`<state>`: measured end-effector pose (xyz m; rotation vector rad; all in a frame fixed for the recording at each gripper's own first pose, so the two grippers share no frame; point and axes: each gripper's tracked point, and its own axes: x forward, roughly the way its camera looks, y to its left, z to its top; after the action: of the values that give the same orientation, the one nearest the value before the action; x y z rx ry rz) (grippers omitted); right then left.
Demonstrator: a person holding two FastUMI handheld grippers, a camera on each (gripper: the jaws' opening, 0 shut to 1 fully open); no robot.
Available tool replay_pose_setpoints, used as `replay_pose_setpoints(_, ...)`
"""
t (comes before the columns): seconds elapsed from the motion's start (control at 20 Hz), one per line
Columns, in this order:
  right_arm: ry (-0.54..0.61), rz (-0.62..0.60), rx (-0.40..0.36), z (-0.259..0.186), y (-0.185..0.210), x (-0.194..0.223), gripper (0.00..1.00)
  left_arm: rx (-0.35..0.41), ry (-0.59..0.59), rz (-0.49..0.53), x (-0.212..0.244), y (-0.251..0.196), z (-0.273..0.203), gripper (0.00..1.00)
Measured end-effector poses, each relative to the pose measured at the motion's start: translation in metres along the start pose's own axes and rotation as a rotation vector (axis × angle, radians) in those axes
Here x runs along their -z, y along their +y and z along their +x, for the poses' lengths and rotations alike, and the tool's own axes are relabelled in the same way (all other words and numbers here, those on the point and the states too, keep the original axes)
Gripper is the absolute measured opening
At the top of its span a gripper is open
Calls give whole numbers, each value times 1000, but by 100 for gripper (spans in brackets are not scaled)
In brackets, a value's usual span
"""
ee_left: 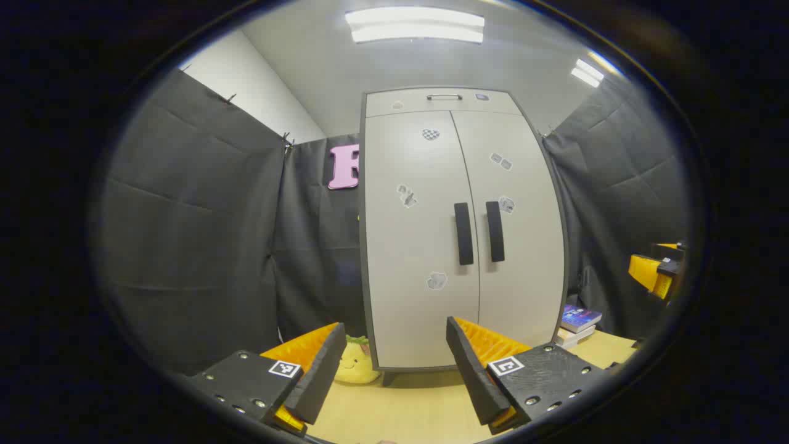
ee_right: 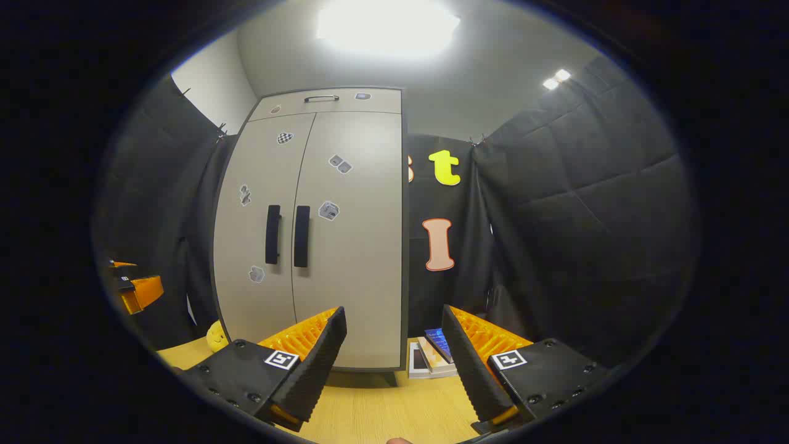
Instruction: Open the right door of the double-door shoe cabinet with the right hand, and open the left door with the left hand.
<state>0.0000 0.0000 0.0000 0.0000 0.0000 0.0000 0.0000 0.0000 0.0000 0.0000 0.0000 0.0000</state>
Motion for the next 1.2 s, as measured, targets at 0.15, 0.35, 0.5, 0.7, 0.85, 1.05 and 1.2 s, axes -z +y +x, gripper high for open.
replay_pose_setpoints(0.15,3,0,-2,-2,-2,1,96,-11,-2,3,0,1,0,94)
replay_pose_setpoints(0.35,1,1,-5,-1,-3,1,96,-16,-6,6,0,1,-1,94)
replay_pose_setpoints(0.5,3,-9,-11,-1,-2,3,96,-12,-16,15,-2,1,-1,94)
replay_pose_setpoints(0.7,5,-7,-17,-2,-2,3,96,-2,-23,17,-2,0,-1,94)
replay_pose_setpoints(0.85,7,1,-20,1,-1,3,96,2,-31,22,-3,0,-1,94)
replay_pose_setpoints(1.05,5,8,-38,8,5,-2,96,-2,-37,27,-2,0,-1,94)
replay_pose_setpoints(1.2,-6,8,-56,20,12,-13,96,-11,-36,31,-2,1,-1,94)
